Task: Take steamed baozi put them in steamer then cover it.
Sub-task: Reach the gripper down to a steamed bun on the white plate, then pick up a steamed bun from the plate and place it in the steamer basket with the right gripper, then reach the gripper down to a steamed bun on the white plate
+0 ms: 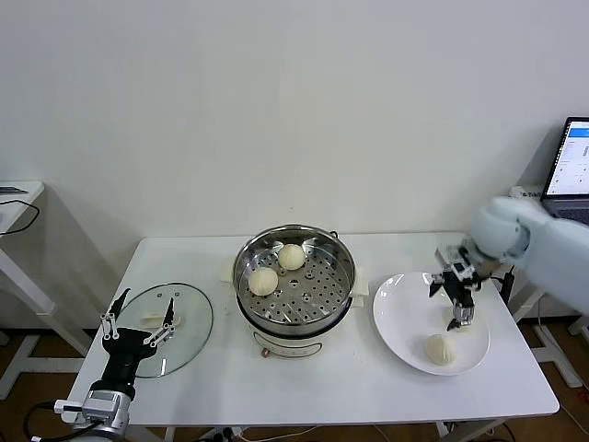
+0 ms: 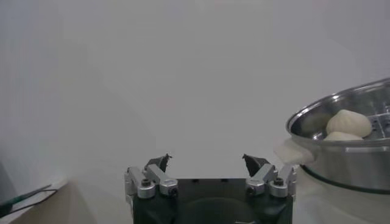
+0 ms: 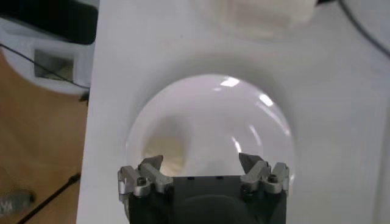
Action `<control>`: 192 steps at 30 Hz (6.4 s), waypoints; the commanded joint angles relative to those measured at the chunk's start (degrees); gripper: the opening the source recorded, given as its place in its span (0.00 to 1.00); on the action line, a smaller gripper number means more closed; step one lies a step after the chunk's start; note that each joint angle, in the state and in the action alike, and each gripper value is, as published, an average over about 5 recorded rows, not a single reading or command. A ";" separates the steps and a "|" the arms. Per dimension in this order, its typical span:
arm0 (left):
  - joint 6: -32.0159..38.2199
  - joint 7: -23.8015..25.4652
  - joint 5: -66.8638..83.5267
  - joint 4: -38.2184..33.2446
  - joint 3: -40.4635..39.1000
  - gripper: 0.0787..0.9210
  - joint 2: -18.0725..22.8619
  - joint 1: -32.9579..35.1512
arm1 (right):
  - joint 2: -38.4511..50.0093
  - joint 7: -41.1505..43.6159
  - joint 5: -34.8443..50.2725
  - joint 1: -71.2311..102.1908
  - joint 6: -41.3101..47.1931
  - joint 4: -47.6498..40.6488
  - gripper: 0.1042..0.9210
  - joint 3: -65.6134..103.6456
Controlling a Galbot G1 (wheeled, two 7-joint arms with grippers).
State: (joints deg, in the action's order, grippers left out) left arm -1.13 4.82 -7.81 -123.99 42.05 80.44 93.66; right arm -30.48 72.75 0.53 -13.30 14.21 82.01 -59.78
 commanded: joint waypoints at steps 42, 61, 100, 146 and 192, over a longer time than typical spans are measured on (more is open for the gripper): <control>-0.19 -0.02 -0.26 1.60 -0.40 0.88 0.26 -1.19 | -3.25 -1.42 -7.73 15.68 -1.91 -5.96 0.71 10.98; -0.54 -0.07 -0.42 0.64 -0.71 0.88 -0.13 -0.96 | -7.70 1.38 8.06 -29.46 -6.16 -0.14 0.71 -6.79; -0.08 0.82 1.08 3.92 1.19 0.88 -1.41 -2.69 | -38.60 -7.90 -4.30 -24.32 -46.20 1.32 0.72 -17.71; 0.13 0.98 0.96 2.94 1.48 0.88 -1.19 -1.65 | -15.14 0.12 10.86 -29.72 -28.01 -0.70 0.88 -14.62; 0.00 0.56 -0.38 2.67 0.55 0.88 -0.56 -1.23 | -7.43 -3.10 -17.75 17.35 -9.03 -23.39 0.88 19.62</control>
State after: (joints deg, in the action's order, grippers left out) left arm -1.13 5.37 -8.15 -121.60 42.72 79.88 92.49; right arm -37.29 70.65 -14.11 0.18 4.87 60.81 -44.00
